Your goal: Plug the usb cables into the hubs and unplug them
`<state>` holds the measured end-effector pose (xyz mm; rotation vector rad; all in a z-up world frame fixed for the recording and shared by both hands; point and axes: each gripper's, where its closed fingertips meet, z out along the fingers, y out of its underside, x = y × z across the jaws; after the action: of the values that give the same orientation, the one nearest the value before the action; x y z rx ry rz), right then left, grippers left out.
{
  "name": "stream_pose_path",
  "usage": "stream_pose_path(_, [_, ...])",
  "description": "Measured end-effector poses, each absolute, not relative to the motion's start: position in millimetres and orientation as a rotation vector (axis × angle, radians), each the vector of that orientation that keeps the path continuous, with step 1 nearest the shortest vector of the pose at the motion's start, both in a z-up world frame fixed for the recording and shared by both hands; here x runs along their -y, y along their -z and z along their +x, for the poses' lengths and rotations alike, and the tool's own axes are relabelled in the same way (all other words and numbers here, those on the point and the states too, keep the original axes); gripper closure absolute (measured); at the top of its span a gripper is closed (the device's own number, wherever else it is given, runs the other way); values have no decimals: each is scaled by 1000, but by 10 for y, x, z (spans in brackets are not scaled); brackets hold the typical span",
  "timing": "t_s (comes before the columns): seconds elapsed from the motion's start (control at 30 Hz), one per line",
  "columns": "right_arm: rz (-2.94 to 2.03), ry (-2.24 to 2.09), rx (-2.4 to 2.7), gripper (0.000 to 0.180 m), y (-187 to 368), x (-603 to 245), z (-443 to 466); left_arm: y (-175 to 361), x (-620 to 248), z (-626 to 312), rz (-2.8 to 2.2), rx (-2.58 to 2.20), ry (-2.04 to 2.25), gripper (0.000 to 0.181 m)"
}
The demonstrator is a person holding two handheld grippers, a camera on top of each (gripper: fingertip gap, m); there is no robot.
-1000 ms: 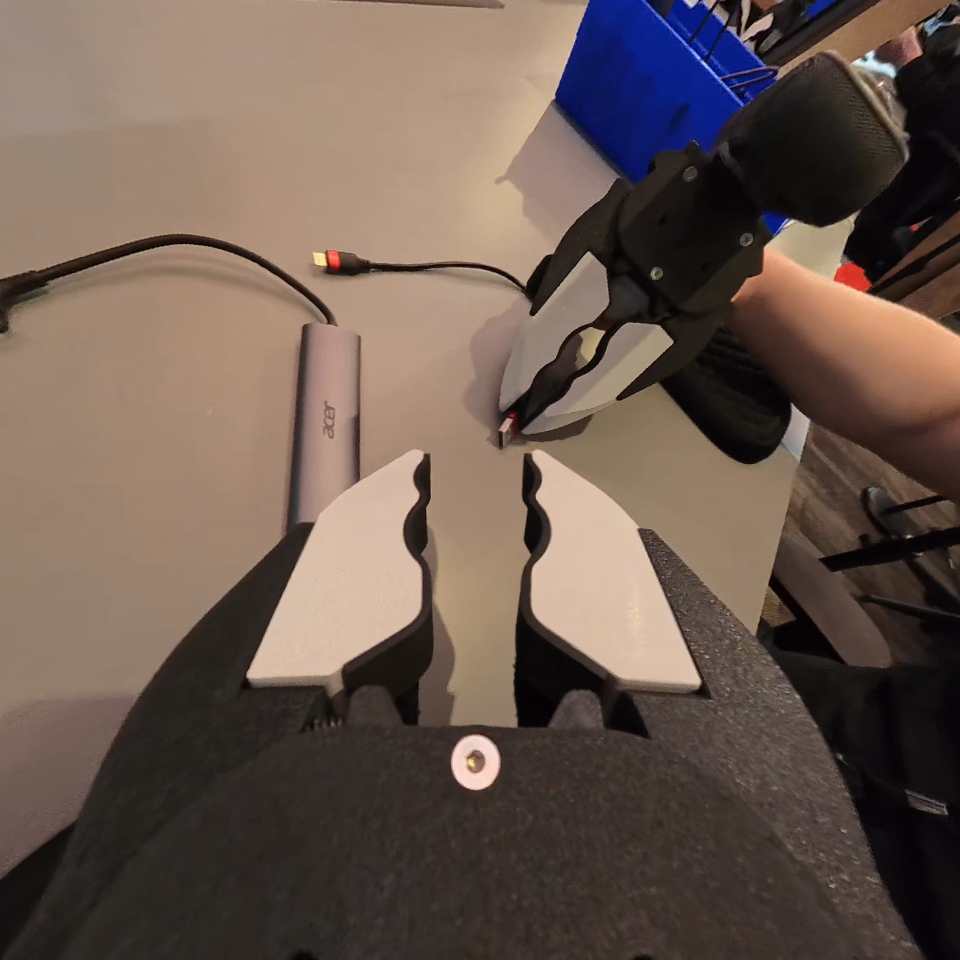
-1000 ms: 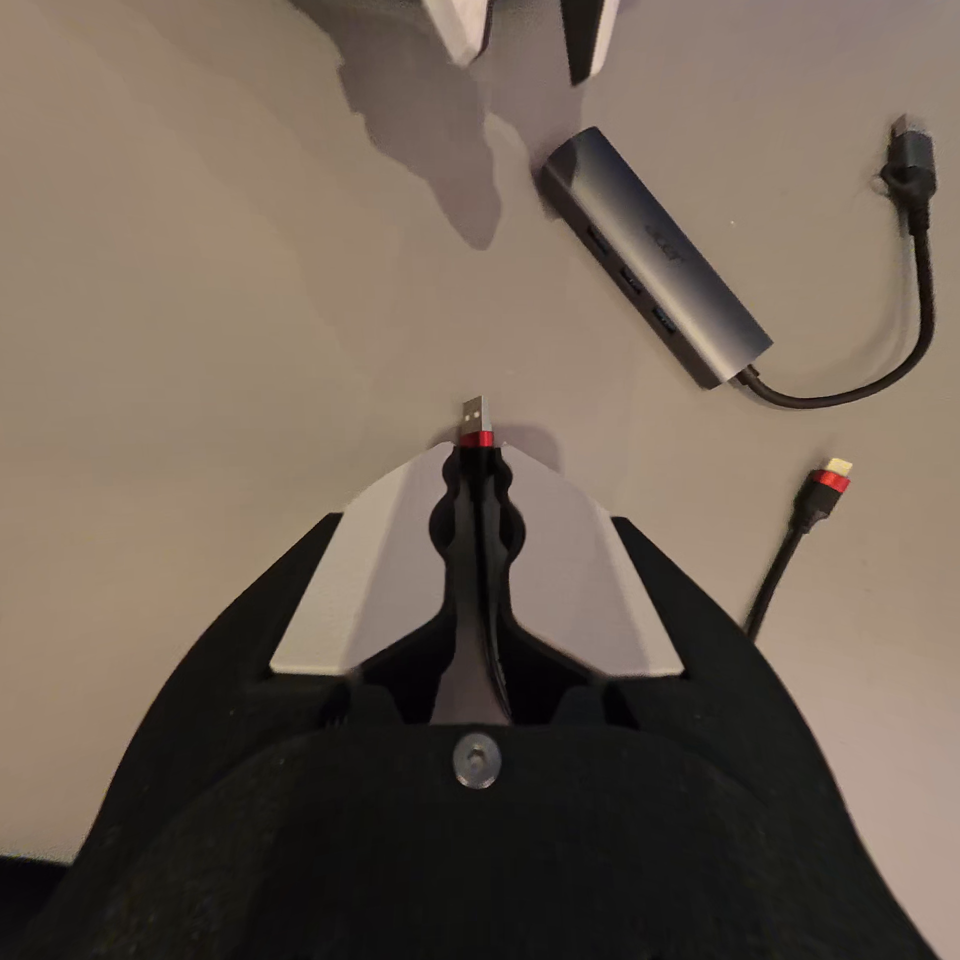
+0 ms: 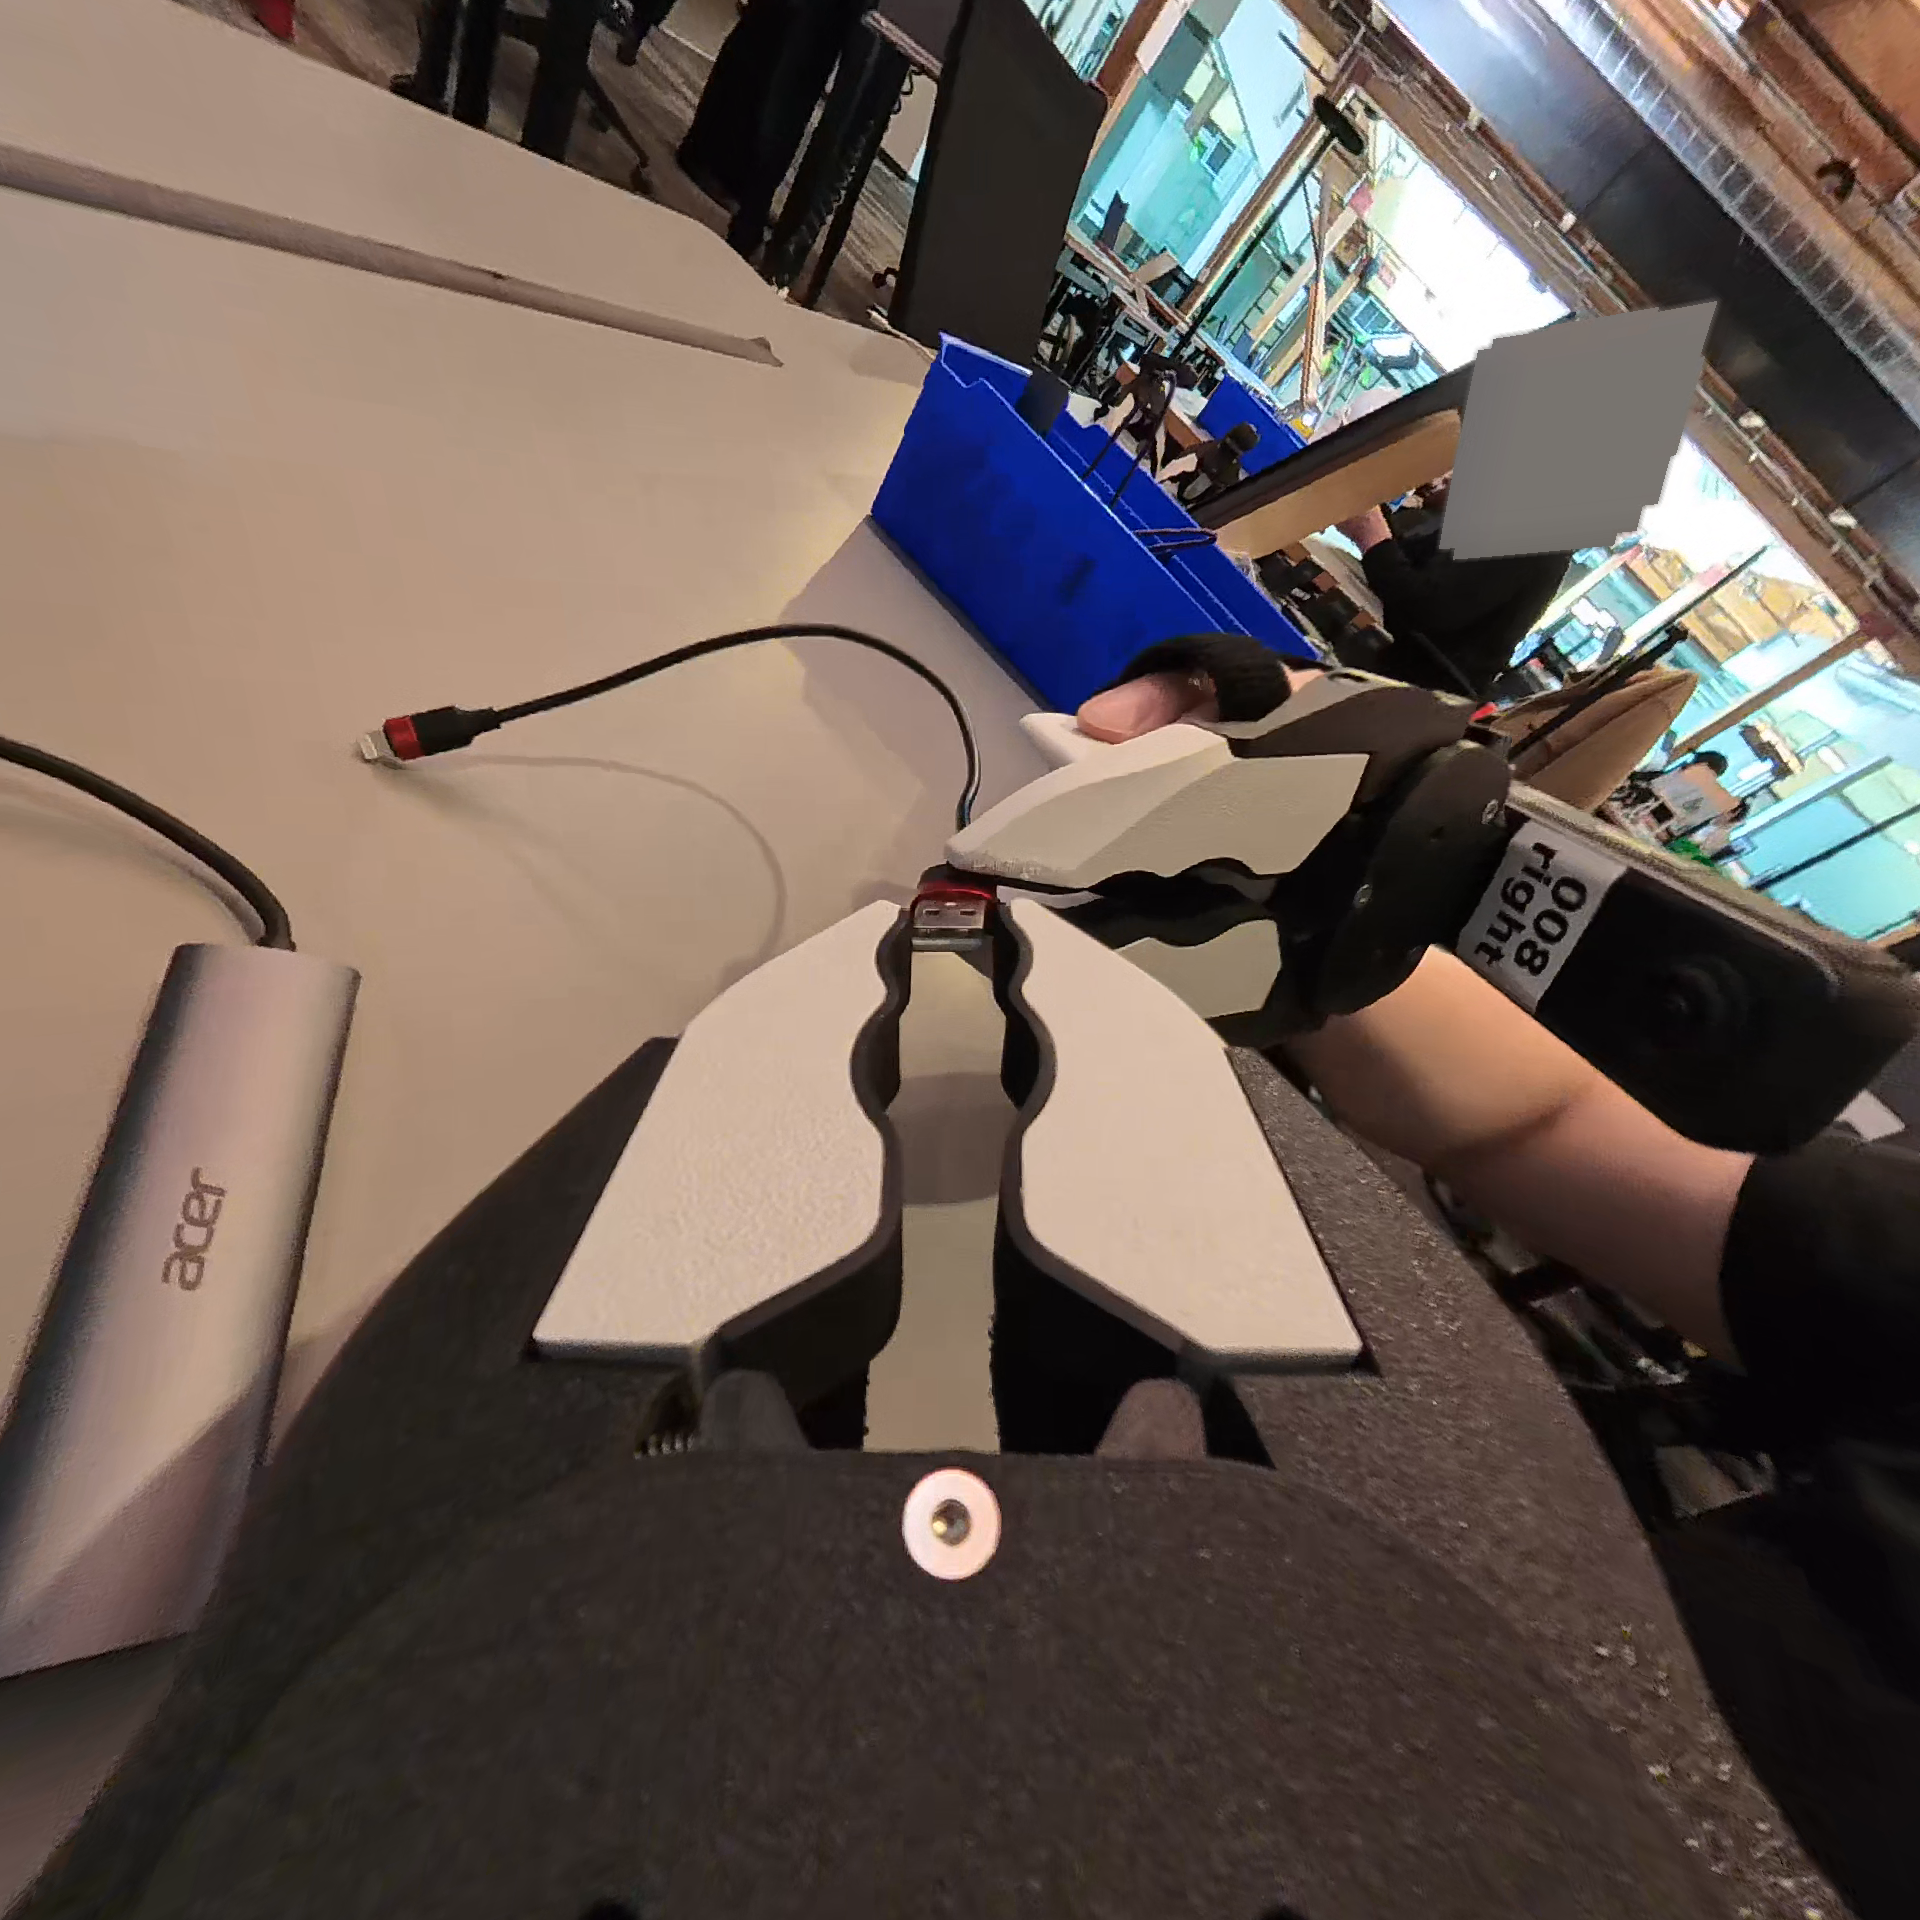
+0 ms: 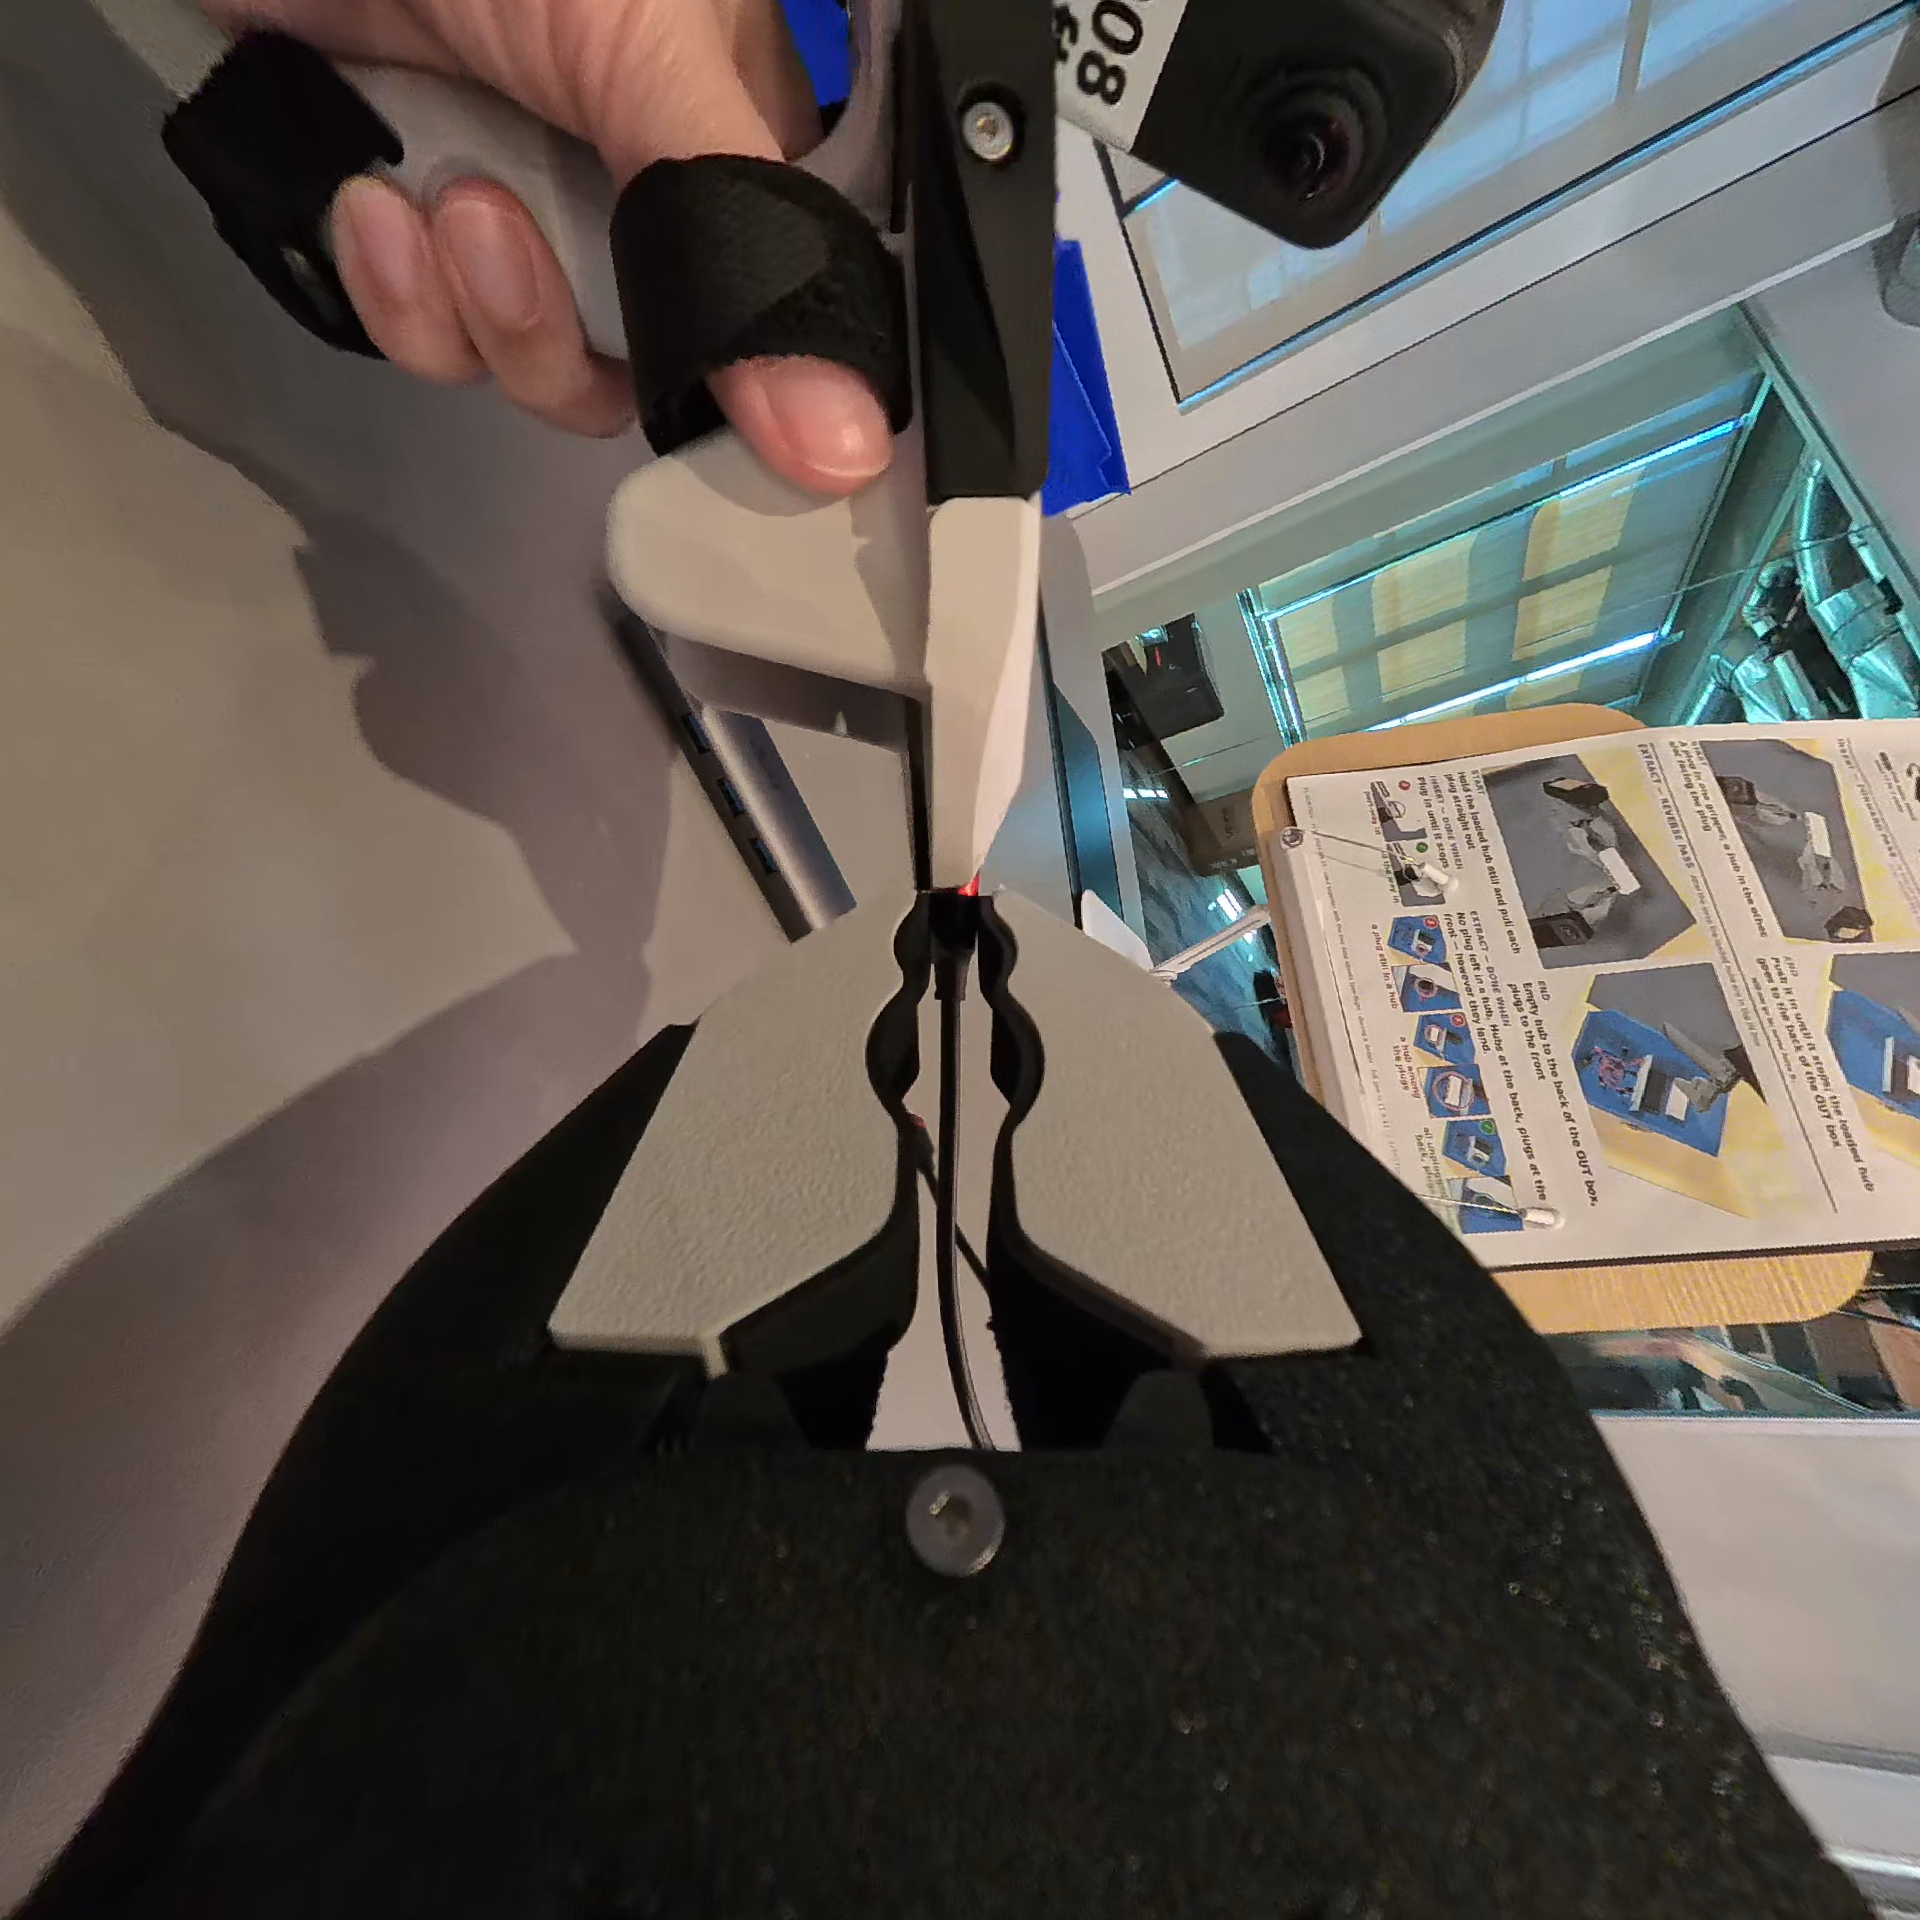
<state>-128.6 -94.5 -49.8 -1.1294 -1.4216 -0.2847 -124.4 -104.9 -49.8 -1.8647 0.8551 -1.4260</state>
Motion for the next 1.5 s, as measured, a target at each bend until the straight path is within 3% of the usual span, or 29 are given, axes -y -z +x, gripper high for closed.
stream_pose_path(0.07, [-1154, 205, 1412, 171, 514, 969, -1301, 507, 1065, -1254, -1848, -888, 1411, 167])
stream_pose_path(0.17, [-1286, -15, 1367, 154, 578, 996, -1288, 468, 1114, -1290, -1801, -942, 1439, 167])
stream_pose_path(0.3, [-1461, -563, 1324, 141, 613, 1196, -1332, 441, 1166, -1389, -1709, -1067, 1393, 167])
stream_pose_path(0.6, [-1438, -1200, 1136, 147, 292, 1301, -1465, 241, 1332, -1455, -1452, -1227, 1267, 166])
stream_pose_path(1.23, [-1368, -1330, 1034, 165, 175, 1359, -1532, 97, 1379, -1444, -1387, -1149, 1341, 167])
stream_pose_path(1.5, [-1456, -1010, 1151, 165, 373, 1256, -1492, 87, 1264, -1588, -1462, -1093, 1368, 161])
